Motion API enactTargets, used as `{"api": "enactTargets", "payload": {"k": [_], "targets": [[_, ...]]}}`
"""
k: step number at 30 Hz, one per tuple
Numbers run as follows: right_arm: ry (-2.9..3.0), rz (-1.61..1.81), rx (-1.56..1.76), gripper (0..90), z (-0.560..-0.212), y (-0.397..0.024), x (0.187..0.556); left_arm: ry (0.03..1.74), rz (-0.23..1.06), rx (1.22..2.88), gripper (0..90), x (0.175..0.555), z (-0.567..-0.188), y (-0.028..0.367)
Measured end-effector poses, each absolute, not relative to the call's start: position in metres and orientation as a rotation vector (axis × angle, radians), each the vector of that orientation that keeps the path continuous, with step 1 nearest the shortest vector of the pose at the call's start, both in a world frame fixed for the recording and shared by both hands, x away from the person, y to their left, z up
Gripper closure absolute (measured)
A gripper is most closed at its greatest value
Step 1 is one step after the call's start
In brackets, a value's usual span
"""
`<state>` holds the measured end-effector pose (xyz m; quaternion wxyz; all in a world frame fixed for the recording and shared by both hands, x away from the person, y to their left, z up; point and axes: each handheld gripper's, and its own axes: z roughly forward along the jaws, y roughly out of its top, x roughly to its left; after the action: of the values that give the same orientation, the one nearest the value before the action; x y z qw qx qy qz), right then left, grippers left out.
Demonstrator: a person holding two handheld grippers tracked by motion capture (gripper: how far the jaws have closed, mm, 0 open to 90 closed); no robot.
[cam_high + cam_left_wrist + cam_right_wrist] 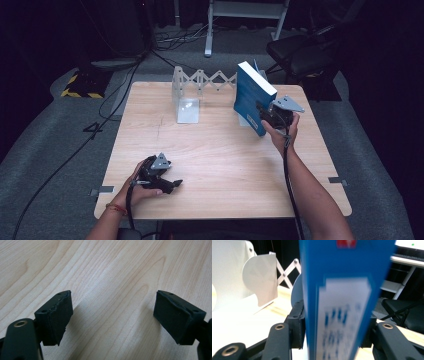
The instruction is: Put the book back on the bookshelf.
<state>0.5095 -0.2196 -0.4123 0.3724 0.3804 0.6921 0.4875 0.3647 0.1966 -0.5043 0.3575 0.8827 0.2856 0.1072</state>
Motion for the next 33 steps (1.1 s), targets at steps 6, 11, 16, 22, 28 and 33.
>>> {"api": "enactTargets", "payload": {"k": [6,11,16,22,28,33], "targets": [[1.802,1.253,0.969,59.3,-0.42,-0.231,0.499,0.738,0.277,2.277,16.3,0.365,-0.504,0.197],[1.804,1.264,0.935,61.3,-0.423,-0.229,0.497,0.741,0.277,2.278,16.3,0.365,-0.504,0.196],[1.801,1.275,0.936,61.5,-0.422,-0.223,0.507,0.742,0.275,2.278,16.2,0.365,-0.504,0.196],[1.737,1.274,1.007,61.5,-0.424,-0.226,0.512,0.742,0.274,2.278,16.2,0.365,-0.504,0.196],[1.736,1.251,1.055,60.2,-0.42,-0.232,0.516,0.741,0.273,2.278,16.2,0.365,-0.504,0.196],[1.744,1.253,1.065,56.9,-0.419,-0.234,0.514,0.741,0.274,2.278,16.2,0.365,-0.504,0.196]]}}
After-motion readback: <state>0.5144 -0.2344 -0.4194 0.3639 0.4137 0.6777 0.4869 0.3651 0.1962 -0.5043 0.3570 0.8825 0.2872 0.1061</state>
